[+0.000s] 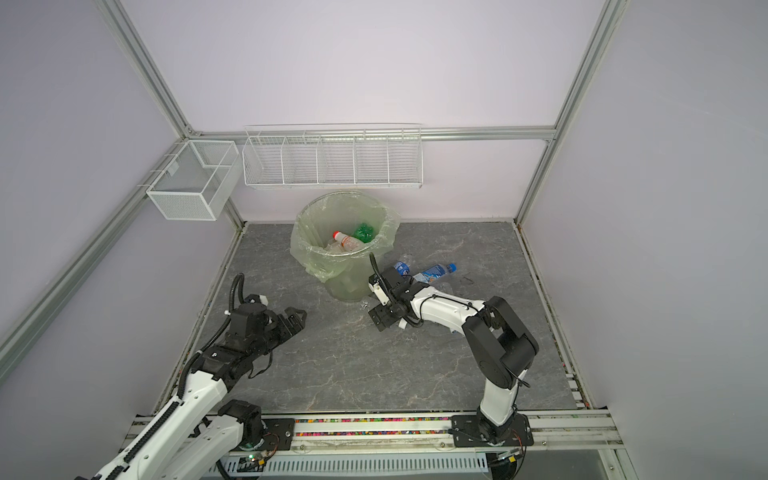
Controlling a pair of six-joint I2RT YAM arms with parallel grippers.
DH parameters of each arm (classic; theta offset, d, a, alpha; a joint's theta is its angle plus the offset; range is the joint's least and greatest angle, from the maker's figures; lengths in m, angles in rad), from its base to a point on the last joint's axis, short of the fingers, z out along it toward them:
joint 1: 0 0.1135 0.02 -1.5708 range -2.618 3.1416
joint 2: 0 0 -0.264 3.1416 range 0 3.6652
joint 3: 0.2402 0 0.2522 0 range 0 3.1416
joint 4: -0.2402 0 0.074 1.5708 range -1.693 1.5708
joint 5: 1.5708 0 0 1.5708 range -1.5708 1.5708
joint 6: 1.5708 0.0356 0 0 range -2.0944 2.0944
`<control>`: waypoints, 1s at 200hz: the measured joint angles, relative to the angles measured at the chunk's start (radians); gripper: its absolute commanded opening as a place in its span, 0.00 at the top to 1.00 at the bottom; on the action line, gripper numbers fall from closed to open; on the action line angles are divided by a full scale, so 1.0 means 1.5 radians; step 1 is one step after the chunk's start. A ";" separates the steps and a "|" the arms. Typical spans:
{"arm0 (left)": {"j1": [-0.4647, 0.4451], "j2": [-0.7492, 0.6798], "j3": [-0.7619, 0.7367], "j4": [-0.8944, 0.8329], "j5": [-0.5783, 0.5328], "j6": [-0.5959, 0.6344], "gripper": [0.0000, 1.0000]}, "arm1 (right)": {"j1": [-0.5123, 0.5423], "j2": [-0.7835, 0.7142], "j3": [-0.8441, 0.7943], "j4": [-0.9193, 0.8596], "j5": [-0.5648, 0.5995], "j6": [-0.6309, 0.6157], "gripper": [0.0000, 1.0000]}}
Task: Throw the plastic bottles in the bin
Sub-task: 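Close the right gripper on the blue-labelled clear bottle nearest the robot, then lift the blue-labelled bottle with the right gripper toward the bin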
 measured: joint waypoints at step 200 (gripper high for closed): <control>0.002 0.003 0.002 -0.011 -0.004 0.012 0.00 | 0.063 -0.216 -0.147 0.039 -0.004 0.116 0.48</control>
